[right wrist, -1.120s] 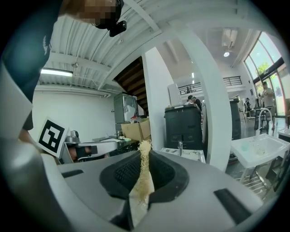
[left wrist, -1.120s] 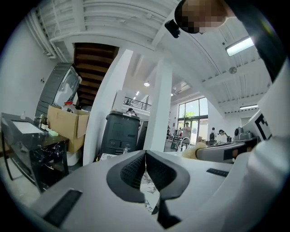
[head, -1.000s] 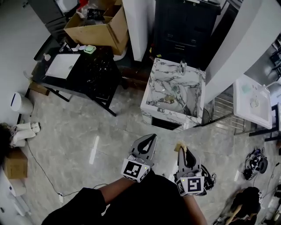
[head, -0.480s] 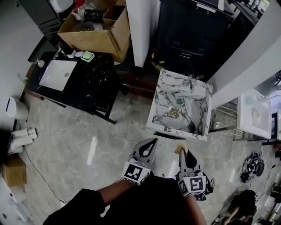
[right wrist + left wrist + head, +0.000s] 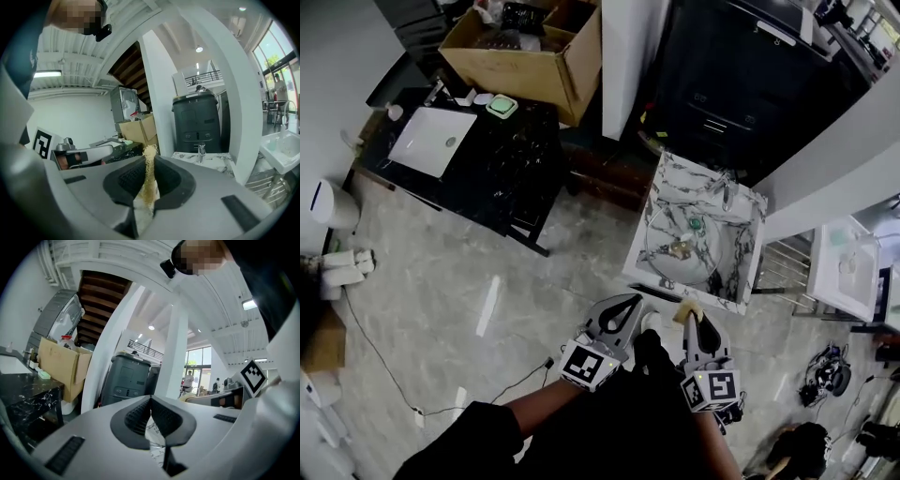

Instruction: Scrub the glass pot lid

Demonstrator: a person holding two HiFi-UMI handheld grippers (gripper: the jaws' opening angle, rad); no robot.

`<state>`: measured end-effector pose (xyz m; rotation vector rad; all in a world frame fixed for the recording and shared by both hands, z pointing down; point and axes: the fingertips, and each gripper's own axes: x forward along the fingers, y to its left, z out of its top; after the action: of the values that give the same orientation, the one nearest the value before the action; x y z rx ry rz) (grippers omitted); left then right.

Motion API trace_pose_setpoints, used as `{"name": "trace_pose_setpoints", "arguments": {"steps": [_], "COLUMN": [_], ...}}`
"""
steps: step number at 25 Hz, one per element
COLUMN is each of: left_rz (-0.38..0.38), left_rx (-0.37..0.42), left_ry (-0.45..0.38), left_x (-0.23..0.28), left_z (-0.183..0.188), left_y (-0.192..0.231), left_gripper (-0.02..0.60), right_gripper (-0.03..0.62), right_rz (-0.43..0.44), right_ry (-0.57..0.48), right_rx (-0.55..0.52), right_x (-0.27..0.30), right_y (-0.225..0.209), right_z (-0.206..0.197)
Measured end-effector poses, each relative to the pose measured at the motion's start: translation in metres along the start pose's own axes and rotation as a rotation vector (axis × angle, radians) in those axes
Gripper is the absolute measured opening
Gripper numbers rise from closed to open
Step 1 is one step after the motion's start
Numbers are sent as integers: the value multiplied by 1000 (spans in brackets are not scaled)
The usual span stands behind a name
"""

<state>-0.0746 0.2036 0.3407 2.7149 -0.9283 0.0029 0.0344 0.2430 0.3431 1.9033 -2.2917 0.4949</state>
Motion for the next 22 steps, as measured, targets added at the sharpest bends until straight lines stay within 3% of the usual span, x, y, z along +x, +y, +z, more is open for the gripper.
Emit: {"name": "trace_pose_setpoints", "arguments": {"steps": [8,15,22], "left_rz": [90,254,352], "left_rx": [-12,9,14], "left_ry": [33,18,28], "left_x": [6,46,101], "left_z": [-16,-1,-12], "left_y": [2,36,39], "left_gripper": [15,17,17], "right_gripper": [60,60,59], "right_rz": [110,194,322], "right_ry": [37,51,131], "right_rx": [-50,-18,26], "right_x": [36,85,133], "right_y": [-14,-63,-101], "right_z": [-2,-1,-16]}}
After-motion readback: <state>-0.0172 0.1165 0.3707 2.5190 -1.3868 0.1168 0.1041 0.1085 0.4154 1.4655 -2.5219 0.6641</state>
